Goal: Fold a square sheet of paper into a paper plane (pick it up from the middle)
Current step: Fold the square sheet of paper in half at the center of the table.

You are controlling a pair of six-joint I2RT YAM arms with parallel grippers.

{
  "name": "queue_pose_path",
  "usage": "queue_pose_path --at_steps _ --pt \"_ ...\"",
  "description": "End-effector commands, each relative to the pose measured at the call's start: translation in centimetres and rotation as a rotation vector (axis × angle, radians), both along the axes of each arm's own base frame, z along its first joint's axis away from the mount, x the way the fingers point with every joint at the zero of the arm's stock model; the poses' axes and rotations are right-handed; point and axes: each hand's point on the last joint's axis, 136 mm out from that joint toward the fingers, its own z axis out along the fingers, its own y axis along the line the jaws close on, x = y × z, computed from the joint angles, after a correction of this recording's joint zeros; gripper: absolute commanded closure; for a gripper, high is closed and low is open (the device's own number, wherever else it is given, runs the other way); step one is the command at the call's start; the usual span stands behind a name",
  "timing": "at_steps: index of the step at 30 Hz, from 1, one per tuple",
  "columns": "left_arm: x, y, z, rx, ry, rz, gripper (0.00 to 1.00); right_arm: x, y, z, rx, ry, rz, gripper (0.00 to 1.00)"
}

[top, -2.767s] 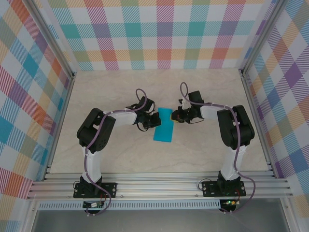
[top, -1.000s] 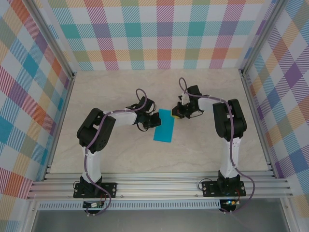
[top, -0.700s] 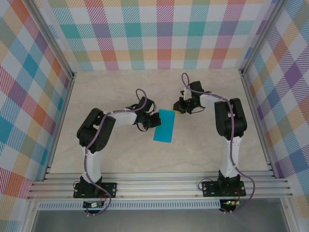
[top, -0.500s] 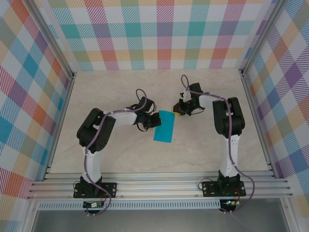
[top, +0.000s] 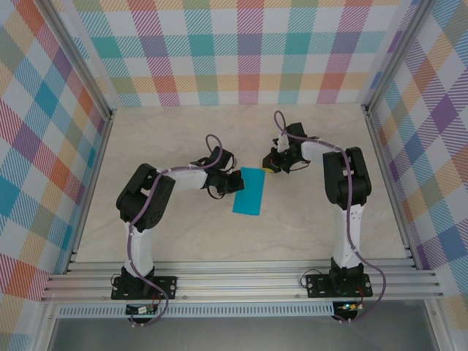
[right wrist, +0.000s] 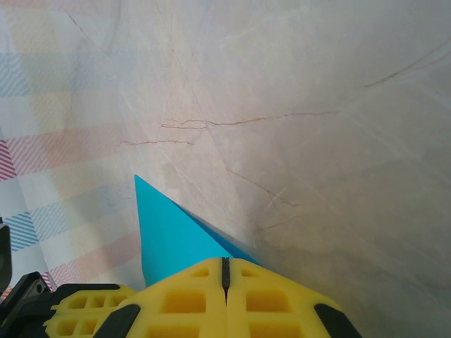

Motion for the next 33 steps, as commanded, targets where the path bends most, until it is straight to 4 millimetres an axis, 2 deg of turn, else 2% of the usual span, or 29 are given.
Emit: queue_pose_path --at_steps 1,9,12,15,19,21,24,28,33 --pt "-4.3 2.2 -4.9 0.134 0.158 -0.029 1.0 0.4 0.0 1.8 0.011 -0.031 0.013 1.0" --pt "-4.3 2.1 -4.9 0.132 0.159 -0.03 1.0 0.2 -1.0 -1.6 -0.069 0.024 -0.016 1.0" --pt "-4.3 2.1 -4.9 0.134 0.158 -0.032 1.0 -0.3 -1.4 -1.9 -0.089 0.094 -0.036 1.0" --pt "-4.3 2.2 -4.8 0.134 0.156 -0.03 1.0 -0.3 -0.7 0.0 -0.028 0.099 -0.033 1.0" --pt "-4.1 2.0 -4.7 0.129 0.155 -0.03 1.0 0.3 -0.1 5.1 0.064 0.027 -0.021 0.99" --pt "-4.1 2.1 -4.6 0.133 0.152 -0.029 1.0 -0.1 0.2 7.5 0.096 -0.019 0.001 0.98" --pt "-4.1 2.1 -4.6 0.136 0.15 -0.028 1.0 -2.4 0.4 8.5 0.114 -0.053 0.007 0.98" --pt "-4.1 1.9 -4.6 0.123 0.152 -0.026 1.0 -7.0 0.5 6.9 0.072 -0.06 0.007 1.0" --pt "-4.0 1.8 -4.4 0.117 0.15 -0.028 1.0 -13.5 2.6 4.4 0.058 -0.031 0.06 1.0"
